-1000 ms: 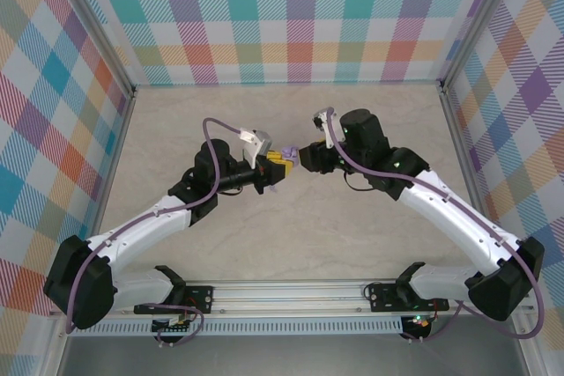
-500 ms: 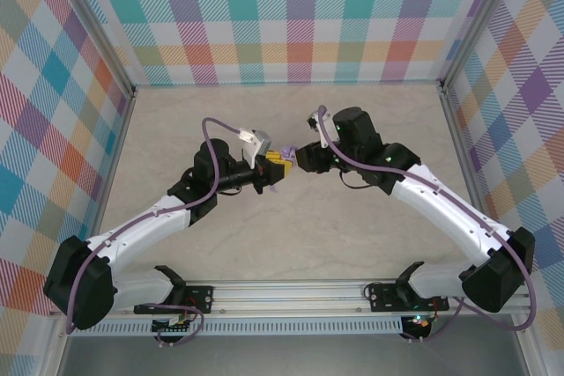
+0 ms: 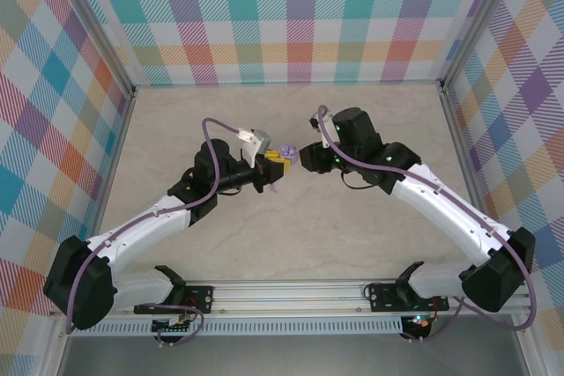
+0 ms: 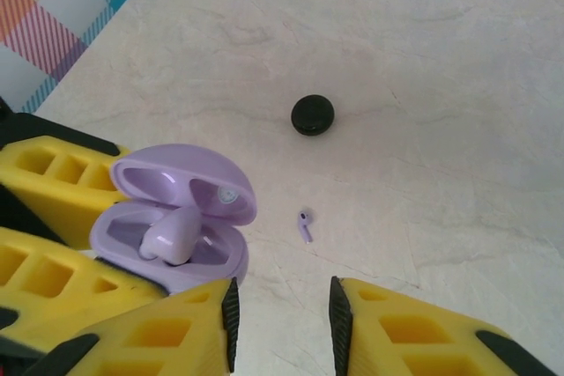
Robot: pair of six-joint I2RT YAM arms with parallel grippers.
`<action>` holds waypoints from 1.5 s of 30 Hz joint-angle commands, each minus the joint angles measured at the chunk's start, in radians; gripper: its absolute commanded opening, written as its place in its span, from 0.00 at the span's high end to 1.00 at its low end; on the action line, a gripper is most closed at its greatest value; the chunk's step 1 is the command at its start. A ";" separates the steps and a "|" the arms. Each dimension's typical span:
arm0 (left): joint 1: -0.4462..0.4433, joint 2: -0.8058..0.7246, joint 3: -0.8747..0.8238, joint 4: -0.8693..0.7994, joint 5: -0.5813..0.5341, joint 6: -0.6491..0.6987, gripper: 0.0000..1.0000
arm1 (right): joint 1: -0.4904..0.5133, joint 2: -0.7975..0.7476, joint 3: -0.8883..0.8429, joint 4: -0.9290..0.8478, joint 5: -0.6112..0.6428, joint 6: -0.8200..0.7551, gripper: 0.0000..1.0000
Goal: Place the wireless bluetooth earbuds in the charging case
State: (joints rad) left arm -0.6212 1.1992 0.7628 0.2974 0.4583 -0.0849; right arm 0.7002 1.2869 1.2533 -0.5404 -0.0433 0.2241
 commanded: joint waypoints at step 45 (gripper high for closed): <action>-0.006 -0.037 -0.010 0.095 0.135 -0.006 0.89 | 0.001 0.005 0.021 0.037 -0.162 -0.010 0.78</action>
State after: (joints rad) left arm -0.6212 1.1870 0.7532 0.3420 0.5465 -0.0891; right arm 0.7002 1.2812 1.2530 -0.4904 -0.1856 0.2264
